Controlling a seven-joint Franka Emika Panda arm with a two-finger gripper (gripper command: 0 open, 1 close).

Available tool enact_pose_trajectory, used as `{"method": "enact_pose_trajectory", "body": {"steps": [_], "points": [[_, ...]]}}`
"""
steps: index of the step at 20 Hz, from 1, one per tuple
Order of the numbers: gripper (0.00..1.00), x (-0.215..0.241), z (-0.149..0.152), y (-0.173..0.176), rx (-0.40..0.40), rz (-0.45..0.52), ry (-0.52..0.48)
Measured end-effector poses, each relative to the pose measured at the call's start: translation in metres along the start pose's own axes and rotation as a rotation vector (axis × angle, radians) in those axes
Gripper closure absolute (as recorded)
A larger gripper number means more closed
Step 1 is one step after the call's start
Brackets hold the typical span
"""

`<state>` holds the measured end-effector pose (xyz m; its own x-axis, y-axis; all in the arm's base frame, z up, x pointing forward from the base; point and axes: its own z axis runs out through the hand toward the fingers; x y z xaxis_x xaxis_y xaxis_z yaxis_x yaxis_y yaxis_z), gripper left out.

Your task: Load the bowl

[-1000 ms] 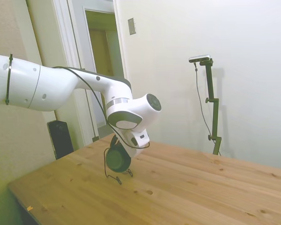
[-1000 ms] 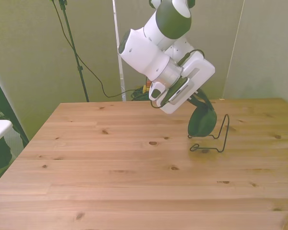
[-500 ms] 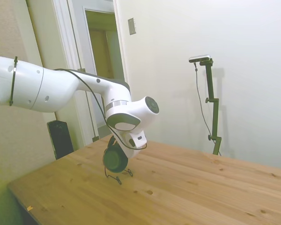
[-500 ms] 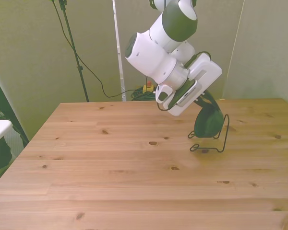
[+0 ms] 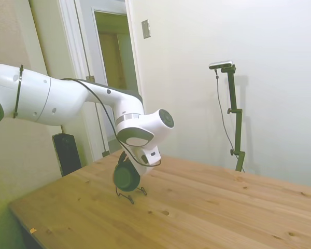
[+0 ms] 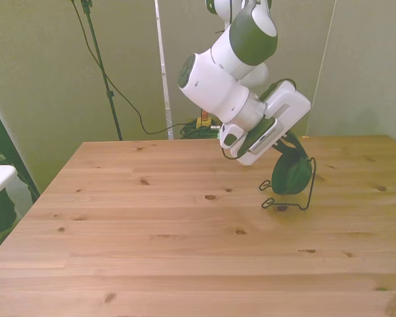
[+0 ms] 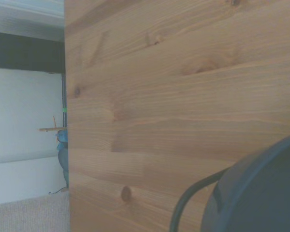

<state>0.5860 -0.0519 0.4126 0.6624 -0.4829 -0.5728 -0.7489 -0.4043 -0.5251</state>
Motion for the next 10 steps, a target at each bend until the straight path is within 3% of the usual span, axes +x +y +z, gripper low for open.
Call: {"method": "enact_pose_trajectory", "body": {"steps": [10], "points": [[1.0,0.013,0.016,0.003,-0.011,0.015,0.008]]}}
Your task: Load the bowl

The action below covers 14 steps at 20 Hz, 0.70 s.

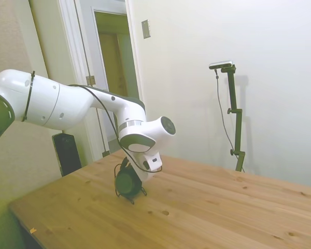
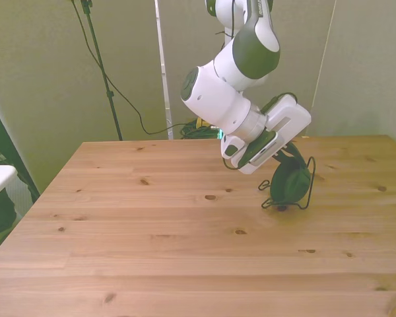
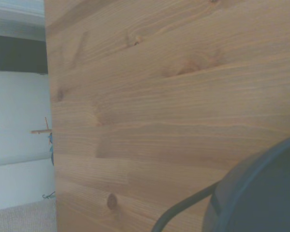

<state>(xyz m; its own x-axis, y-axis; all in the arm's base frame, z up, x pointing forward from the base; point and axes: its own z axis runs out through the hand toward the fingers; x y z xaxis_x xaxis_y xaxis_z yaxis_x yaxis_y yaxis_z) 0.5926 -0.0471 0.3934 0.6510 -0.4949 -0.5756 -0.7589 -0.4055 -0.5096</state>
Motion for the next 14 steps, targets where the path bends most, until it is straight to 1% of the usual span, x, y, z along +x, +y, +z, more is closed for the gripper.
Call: {"method": "enact_pose_trajectory", "body": {"steps": [5,6,14], "points": [[1.0,-0.0003,-0.0001,-0.0003,-0.004,-0.003,0.005],[0.0,-0.0009,-0.0003,-0.0008,-0.008,-0.006,0.007],[0.0,-0.0033,0.0014,-0.0042,-0.018,-0.017,0.025]]}}
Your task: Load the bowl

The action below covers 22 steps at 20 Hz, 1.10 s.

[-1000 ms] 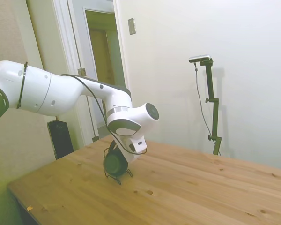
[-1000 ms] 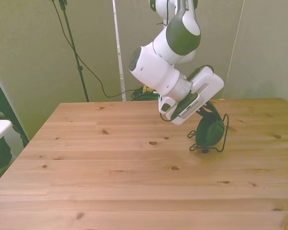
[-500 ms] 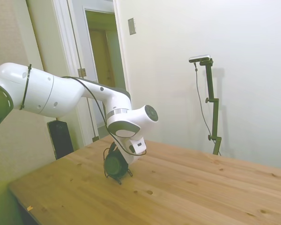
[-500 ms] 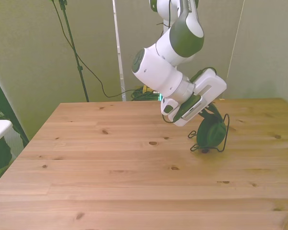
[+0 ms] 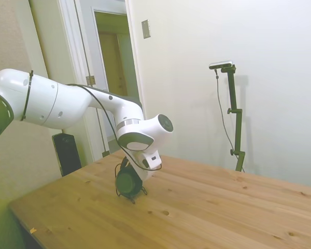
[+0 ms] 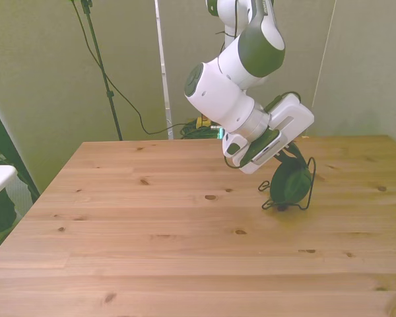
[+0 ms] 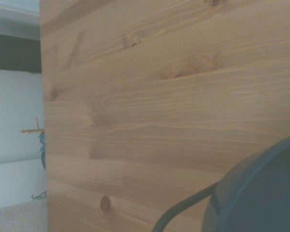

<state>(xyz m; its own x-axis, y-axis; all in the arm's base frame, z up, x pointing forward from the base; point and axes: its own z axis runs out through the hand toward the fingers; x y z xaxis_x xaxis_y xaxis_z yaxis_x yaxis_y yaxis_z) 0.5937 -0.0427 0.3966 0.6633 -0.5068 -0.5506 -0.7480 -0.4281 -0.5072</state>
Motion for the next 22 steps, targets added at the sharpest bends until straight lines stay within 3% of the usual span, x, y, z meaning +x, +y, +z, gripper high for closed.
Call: {"method": "enact_pose_trajectory", "body": {"steps": [13,22], "points": [[0.0,-0.002,0.003,-0.001,-0.024,0.011,0.015],[0.0,-0.038,-0.027,-0.018,-0.086,0.113,0.108]]}}
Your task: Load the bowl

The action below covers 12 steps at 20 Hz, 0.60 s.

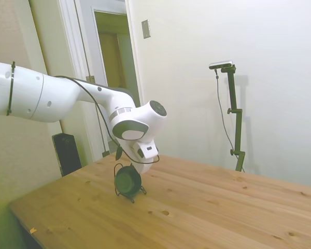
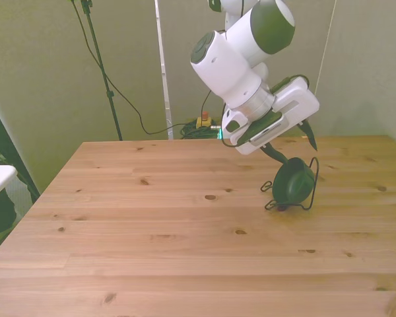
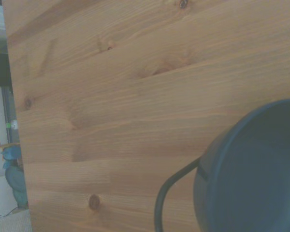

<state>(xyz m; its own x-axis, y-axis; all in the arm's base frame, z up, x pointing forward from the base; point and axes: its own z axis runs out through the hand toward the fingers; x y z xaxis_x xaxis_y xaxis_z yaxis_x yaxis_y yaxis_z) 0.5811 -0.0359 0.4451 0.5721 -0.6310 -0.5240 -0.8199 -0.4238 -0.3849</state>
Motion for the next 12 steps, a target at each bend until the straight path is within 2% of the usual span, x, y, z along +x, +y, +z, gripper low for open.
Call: {"method": "enact_pose_trajectory", "body": {"steps": [3,9,12], "points": [[0.0,-0.008,-0.009,-0.003,-0.035,0.015,0.087],[0.0,-0.059,-0.036,-0.009,-0.139,0.053,0.378],[0.0,-0.083,-0.038,-0.005,-0.201,0.071,0.517]]}}
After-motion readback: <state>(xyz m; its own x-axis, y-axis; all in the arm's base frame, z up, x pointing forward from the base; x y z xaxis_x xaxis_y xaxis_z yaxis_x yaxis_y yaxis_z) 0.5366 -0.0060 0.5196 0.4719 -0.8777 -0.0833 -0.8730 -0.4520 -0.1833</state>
